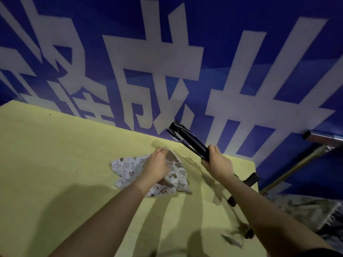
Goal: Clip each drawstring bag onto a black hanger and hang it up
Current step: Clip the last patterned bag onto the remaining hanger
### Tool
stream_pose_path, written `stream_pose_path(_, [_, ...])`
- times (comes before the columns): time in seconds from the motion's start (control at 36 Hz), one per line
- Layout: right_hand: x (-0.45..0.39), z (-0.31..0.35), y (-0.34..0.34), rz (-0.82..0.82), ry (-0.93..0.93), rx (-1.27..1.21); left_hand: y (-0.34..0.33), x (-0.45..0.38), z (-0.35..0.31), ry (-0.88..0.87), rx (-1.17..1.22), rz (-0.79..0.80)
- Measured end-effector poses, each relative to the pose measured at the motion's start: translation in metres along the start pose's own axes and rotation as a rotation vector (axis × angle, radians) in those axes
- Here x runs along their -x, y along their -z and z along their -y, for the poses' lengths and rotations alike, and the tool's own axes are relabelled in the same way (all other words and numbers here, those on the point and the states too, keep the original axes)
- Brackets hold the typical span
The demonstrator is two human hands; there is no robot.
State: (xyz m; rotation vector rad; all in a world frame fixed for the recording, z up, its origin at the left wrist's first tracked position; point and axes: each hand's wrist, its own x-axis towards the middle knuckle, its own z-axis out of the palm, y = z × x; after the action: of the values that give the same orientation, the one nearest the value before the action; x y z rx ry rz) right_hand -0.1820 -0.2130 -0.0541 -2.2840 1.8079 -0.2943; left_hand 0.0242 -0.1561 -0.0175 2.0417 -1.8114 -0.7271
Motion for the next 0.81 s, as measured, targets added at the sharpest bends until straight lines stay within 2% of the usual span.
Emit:
stream_pose_path(0.14, [0.026,0.011,0.024,-0.043,0.047,-0.197,0.018,0.017,-0.008,0.054,0.201,-0.019])
stream_pose_path(0.25, [0.049,0.014,0.033,0.011,0.112,-0.335,0.032,0.027,-0.012,0.071,0.298,-0.047])
stream_pose_path(0.42, [0.072,0.020,0.037,0.048,0.166,-0.327,0.055,0.046,-0.007,0.013,0.299,-0.090])
stream_pose_path(0.56, [0.079,0.025,0.041,0.076,0.218,-0.140,0.068,0.057,0.004,-0.027,0.249,-0.159])
stream_pose_path(0.72, [0.081,0.048,0.052,0.081,0.383,0.207,0.068,0.073,-0.003,-0.101,0.126,-0.110])
stream_pose_path(0.81, [0.080,0.066,0.058,0.005,0.492,0.368,0.067,0.079,-0.009,-0.138,0.093,-0.048])
